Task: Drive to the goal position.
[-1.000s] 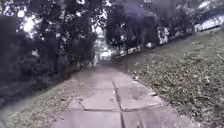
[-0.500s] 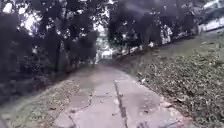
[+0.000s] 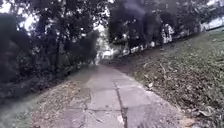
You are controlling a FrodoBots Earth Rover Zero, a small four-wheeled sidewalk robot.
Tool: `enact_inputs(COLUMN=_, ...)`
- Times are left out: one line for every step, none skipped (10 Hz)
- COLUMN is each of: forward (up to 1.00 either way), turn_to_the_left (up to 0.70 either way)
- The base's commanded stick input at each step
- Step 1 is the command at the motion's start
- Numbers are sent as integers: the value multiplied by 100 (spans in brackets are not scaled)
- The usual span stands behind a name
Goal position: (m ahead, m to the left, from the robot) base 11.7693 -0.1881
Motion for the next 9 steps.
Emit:
enact_inputs(forward=100, turn_to_the_left=0)
enact_inputs(forward=100, turn_to_the_left=0)
enact_inputs(forward=100, turn_to_the_left=0)
enact_inputs(forward=100, turn_to_the_left=0)
enact_inputs(forward=100, turn_to_the_left=0)
enact_inputs(forward=100, turn_to_the_left=0)
enact_inputs(forward=100, turn_to_the_left=0)
enact_inputs(forward=100, turn_to_the_left=0)
enact_inputs(forward=100, turn_to_the_left=0)
